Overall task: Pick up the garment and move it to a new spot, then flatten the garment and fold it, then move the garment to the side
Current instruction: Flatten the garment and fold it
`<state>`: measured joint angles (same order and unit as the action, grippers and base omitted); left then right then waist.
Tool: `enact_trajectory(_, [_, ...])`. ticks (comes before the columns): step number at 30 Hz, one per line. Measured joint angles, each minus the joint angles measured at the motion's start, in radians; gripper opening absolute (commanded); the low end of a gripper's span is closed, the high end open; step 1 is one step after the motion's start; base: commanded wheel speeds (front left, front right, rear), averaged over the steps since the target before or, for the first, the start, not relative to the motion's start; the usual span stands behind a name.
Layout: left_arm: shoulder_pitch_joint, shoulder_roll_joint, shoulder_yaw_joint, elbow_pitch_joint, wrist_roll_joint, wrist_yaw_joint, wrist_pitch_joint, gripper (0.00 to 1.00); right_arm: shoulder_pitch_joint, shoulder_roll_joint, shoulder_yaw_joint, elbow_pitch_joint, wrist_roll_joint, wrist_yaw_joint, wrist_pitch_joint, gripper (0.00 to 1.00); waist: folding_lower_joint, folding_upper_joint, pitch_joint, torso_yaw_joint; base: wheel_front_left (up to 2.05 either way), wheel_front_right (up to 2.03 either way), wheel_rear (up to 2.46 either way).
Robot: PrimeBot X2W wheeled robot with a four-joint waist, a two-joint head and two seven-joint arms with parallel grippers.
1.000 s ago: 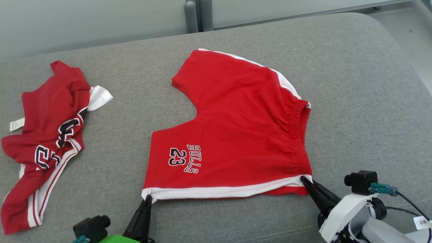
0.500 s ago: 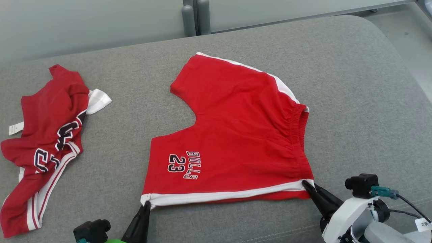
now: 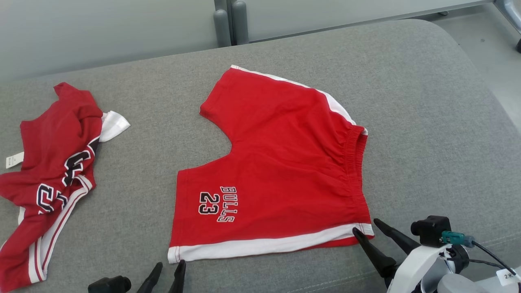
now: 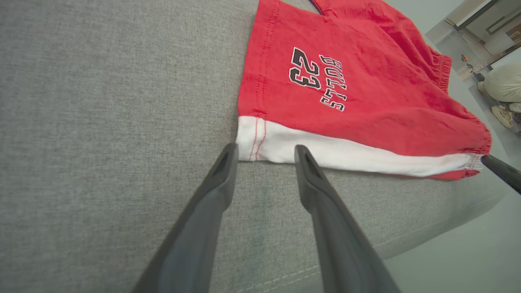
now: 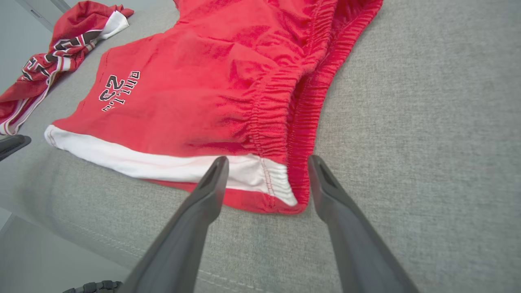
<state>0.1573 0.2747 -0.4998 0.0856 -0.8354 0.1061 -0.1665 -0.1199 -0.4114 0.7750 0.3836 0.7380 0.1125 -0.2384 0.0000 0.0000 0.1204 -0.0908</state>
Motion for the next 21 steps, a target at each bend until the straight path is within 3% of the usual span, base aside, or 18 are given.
enact_trajectory(9, [0.019,0.035,0.031,-0.035,0.047,0.009,0.006,1.00,0.027,-0.035,-0.071,-0.033,0.000,-0.037,-0.007,1.00,0.0000,0.0000,-0.012,-0.010,0.00,0.00,0.00])
enact_trajectory(21, [-0.015,0.007,0.126,-0.091,0.155,0.013,-0.073,1.00,0.005,-0.035,-0.228,-0.129,-0.075,-0.139,-0.009,1.00,0.0000,0.0000,-0.078,-0.015,0.00,0.00,0.00])
